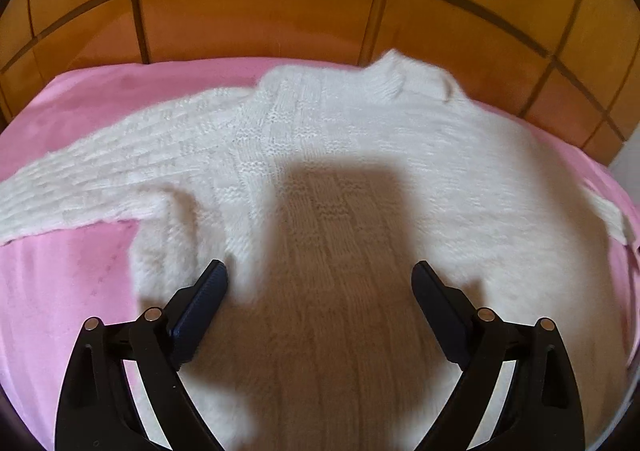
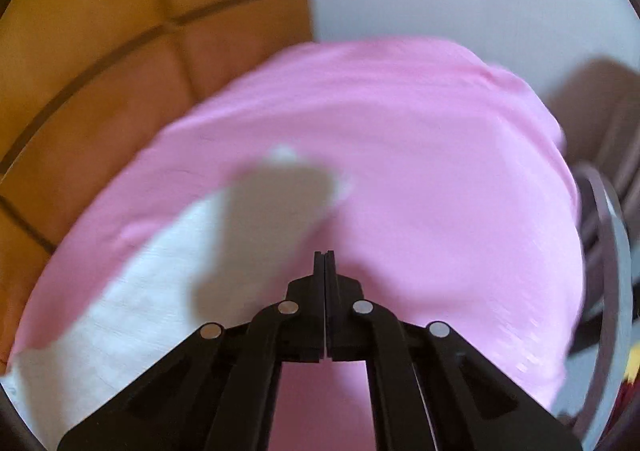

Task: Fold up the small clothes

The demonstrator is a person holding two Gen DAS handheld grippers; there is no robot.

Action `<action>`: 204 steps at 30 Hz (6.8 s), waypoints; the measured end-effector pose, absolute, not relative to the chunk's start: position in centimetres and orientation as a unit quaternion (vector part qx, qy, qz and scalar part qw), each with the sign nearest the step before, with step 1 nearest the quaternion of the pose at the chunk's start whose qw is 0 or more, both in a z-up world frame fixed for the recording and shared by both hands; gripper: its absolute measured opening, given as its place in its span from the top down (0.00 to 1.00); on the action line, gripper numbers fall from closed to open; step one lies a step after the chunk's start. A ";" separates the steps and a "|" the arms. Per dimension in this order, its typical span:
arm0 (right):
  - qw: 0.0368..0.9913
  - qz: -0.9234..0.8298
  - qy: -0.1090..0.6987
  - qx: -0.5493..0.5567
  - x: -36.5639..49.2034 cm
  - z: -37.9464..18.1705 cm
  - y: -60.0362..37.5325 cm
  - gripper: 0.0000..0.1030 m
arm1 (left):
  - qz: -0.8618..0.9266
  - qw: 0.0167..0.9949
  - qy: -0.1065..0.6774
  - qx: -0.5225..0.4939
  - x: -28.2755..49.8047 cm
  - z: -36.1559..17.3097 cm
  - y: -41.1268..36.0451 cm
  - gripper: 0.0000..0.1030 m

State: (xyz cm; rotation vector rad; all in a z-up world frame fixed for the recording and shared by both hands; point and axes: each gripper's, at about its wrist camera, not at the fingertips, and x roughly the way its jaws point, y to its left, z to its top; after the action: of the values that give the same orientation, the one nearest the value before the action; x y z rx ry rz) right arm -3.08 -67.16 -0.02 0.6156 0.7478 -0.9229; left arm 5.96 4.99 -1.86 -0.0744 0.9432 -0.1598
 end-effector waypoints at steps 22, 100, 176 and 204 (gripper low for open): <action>0.842 0.070 0.455 0.280 -11.1 -2.7 -38.7 0.39 | -0.133 0.852 0.486 -0.146 -9.3 -2.4 14.6 0.40; 0.924 -0.089 0.332 0.166 5.9 5.5 -46.1 0.96 | -0.193 0.854 0.477 -0.081 -1.7 -1.9 2.2 0.10; 0.913 -0.044 0.363 0.181 4.3 1.5 -34.5 0.30 | -0.085 0.845 0.444 -0.286 13.8 -0.8 10.4 1.00; 0.910 -0.033 0.364 0.194 5.9 0.7 -34.1 0.17 | -0.078 0.856 0.449 -0.243 13.6 -1.5 9.5 0.95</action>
State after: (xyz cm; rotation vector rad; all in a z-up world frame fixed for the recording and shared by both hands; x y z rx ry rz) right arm 5.90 -34.10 0.68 0.4005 0.7501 -0.0688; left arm 13.62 9.52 -1.48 -0.5099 0.9447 -0.1644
